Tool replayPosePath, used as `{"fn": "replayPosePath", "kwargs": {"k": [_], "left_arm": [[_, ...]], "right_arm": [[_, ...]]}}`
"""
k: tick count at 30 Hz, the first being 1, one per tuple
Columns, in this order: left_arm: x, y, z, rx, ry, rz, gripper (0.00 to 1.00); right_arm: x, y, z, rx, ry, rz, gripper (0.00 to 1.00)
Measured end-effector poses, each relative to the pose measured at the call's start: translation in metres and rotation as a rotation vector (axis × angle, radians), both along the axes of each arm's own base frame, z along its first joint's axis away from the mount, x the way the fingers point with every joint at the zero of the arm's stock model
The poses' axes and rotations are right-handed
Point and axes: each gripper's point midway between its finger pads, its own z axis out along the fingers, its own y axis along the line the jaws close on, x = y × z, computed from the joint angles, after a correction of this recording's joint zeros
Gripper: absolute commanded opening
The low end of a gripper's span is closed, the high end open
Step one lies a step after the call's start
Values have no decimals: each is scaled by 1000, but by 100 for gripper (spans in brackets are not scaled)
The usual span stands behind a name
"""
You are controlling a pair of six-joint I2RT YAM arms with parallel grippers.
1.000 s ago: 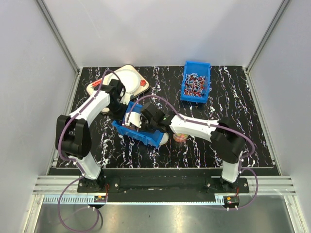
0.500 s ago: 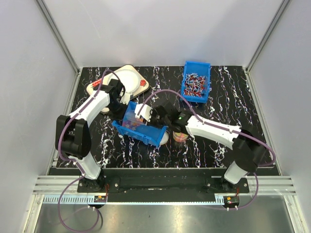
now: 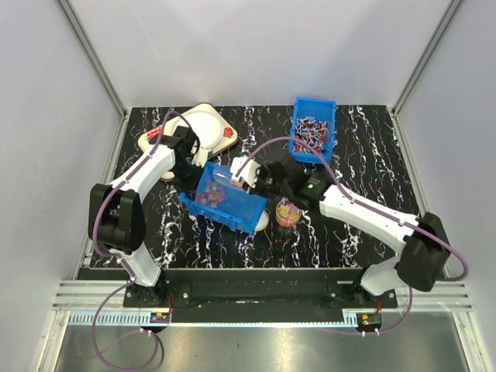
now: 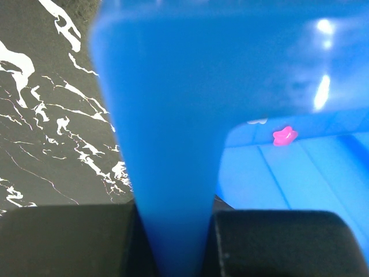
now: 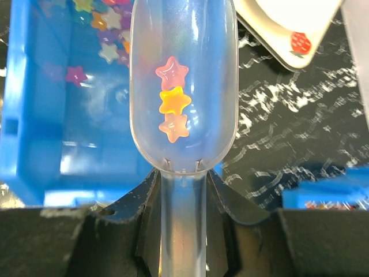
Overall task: Pack the candies
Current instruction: Scoop the fake candies from the storage box, then place the fake candies in the packing bottle.
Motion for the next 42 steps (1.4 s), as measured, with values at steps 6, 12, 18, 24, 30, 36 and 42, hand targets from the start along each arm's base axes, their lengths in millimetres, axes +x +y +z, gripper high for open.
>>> {"fn": "replayPosePath", "kwargs": {"k": [6, 12, 18, 24, 30, 36, 42], "left_arm": [[0, 0, 0, 0, 0, 0, 0], [0, 0, 0, -1, -1, 0, 0], [1, 0, 1, -1, -4, 0, 0], [1, 0, 1, -1, -4, 0, 0], [1, 0, 1, -2, -4, 0, 0], [1, 0, 1, -2, -4, 0, 0], [1, 0, 1, -1, -4, 0, 0]], "right_arm": [[1, -53, 23, -22, -29, -56, 0], [-12, -122, 19, -112, -23, -122, 0], [-49, -167, -12, -270, 37, -96, 0], [-67, -200, -32, -440, 90, -89, 0], [-72, -221, -49, -603, 158, -88, 0], [-64, -232, -56, -724, 186, -97, 0], [-55, -237, -47, -780, 159, -113, 0]]}}
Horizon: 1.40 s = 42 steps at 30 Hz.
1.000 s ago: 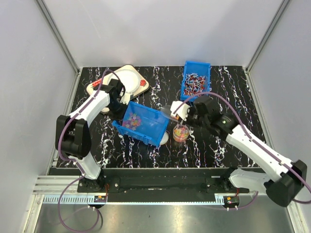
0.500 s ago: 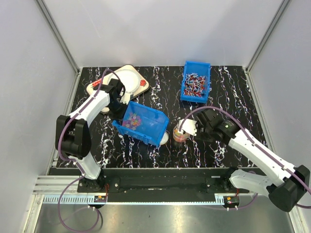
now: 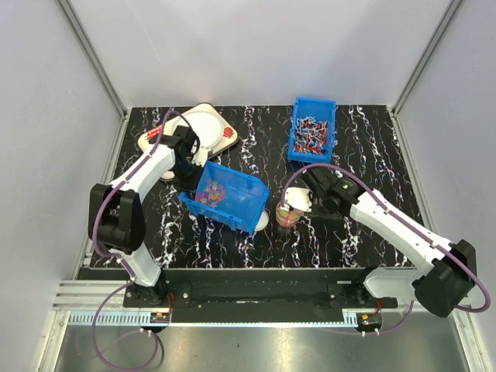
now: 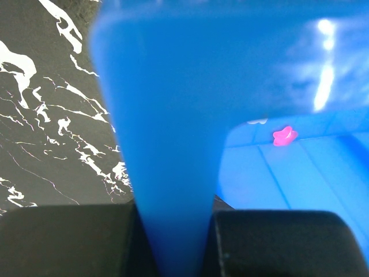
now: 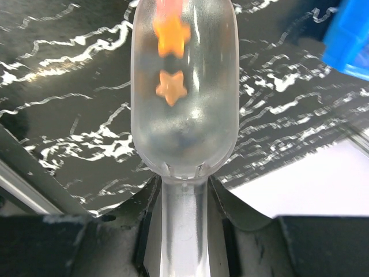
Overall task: Pack the candies
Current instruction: Place the fake candies in the packing bottle, then scoop the fake candies from the storage box.
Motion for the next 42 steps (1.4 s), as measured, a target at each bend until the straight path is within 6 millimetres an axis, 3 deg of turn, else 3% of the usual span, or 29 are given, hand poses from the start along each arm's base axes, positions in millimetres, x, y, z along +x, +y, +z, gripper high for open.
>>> {"fn": "replayPosePath", "kwargs": {"k": [15, 23, 27, 32, 36, 42], "left_arm": [[1, 0, 1, -1, -3, 0, 0], [1, 0, 1, -1, -3, 0, 0], [1, 0, 1, -1, -3, 0, 0], [1, 0, 1, -1, -3, 0, 0], [1, 0, 1, 0, -3, 0, 0], [1, 1, 1, 5, -5, 4, 0]], "right_arm": [[6, -4, 13, -133, -52, 30, 0], [24, 12, 54, -64, -161, 26, 0], [29, 32, 77, -23, -214, 61, 0], [36, 79, 96, 26, -252, 147, 0], [38, 117, 87, 12, -239, 219, 0], [51, 161, 57, -52, -188, 277, 0]]}}
